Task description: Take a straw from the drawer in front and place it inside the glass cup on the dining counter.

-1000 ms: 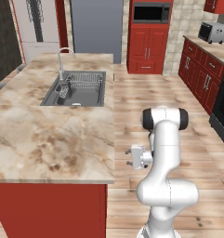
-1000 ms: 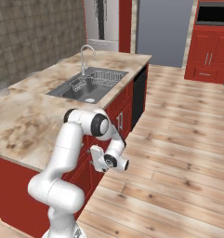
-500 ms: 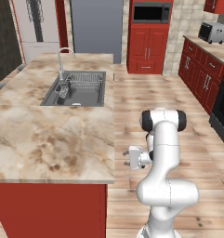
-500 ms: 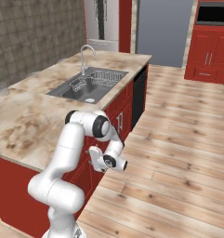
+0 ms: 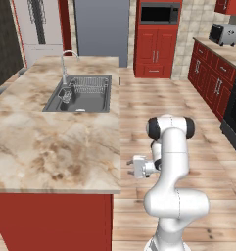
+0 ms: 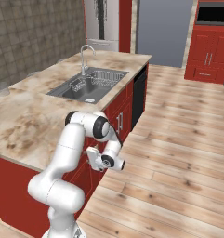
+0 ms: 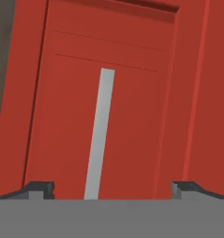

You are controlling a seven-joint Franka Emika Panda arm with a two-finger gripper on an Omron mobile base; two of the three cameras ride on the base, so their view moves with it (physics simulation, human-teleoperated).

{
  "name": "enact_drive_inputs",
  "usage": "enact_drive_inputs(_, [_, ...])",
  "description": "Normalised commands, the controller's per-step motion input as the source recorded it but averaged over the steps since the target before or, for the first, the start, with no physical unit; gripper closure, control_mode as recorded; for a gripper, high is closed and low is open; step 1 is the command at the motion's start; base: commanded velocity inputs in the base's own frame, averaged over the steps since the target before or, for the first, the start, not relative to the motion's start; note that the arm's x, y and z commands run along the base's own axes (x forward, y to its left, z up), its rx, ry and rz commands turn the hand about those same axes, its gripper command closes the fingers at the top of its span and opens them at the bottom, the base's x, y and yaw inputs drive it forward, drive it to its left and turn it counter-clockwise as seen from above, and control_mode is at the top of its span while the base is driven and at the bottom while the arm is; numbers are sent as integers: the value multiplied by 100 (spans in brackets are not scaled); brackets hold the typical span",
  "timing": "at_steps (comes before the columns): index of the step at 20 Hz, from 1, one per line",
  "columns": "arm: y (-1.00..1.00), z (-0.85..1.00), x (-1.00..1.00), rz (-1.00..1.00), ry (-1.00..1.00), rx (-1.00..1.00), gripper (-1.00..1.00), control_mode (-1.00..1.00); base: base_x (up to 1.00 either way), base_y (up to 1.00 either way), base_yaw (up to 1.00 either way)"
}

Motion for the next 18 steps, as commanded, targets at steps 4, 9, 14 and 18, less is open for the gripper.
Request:
enact_drive_inputs(4, [14, 0, 5, 1, -2, 1, -100, -100, 0, 0, 0])
enact_drive_inputs(9, [12, 0, 10, 1, 0, 0, -100, -100, 0, 0, 0])
enact_drive_inputs(14, [10, -1, 14, 0, 0, 0, -100, -100, 0, 0, 0])
enact_drive_inputs(18, [7, -6, 15, 0, 0, 0, -100, -100, 0, 0, 0])
